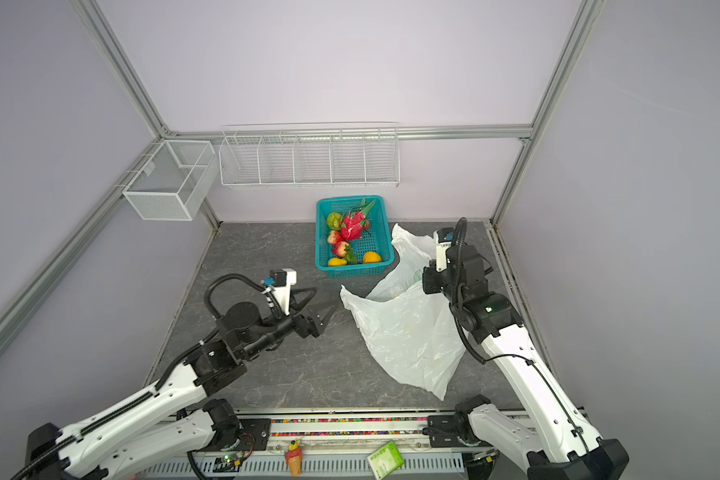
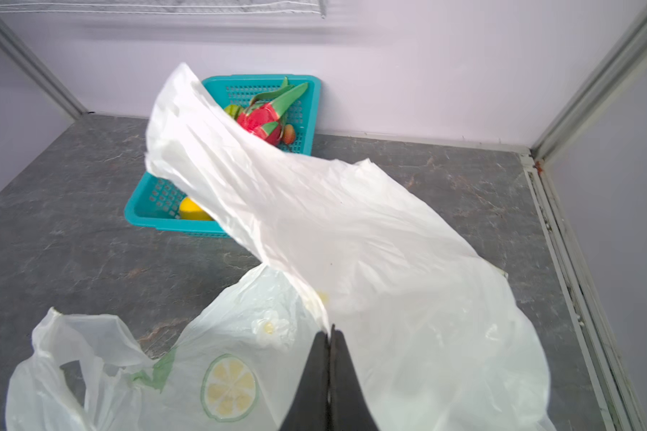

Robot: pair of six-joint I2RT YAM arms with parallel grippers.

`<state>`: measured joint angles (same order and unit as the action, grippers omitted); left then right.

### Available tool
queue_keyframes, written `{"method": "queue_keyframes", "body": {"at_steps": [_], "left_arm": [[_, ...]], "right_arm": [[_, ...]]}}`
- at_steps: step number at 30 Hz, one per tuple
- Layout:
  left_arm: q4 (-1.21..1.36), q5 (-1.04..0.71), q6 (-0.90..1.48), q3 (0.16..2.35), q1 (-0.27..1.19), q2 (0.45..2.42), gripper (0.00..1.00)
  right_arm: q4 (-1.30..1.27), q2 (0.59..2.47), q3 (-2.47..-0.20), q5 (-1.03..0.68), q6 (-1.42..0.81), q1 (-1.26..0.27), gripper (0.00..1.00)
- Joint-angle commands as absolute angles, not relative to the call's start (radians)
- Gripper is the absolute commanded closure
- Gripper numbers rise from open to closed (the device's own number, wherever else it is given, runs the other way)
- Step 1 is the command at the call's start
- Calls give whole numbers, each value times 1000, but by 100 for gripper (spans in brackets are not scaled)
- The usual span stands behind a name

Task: Place the fake fruits into the plastic bag and tie a complex knot
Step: 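Lift the bag handles with both grippers, pulling them apart to open it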

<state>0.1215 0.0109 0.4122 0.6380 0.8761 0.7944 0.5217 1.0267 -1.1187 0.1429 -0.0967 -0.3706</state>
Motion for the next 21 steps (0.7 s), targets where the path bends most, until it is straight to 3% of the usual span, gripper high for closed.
{"method": "queue_keyframes", "body": {"at_steps": [1, 10, 18, 21], "left_arm": [[62, 156, 273, 693, 870, 797, 1], [119, 30, -116, 952, 869, 1191, 1], [115, -18, -231, 1167, 870, 1429, 0], [103, -44, -237, 1218, 870, 1481, 16]], "right_arm": [[582, 1057, -1173, -18, 10, -373, 94], [744, 1145, -1327, -151, 108, -375, 94], [795, 1169, -1377, -198, 139, -379, 94], [804, 1180, -1384, -218, 156, -379, 94]]}}
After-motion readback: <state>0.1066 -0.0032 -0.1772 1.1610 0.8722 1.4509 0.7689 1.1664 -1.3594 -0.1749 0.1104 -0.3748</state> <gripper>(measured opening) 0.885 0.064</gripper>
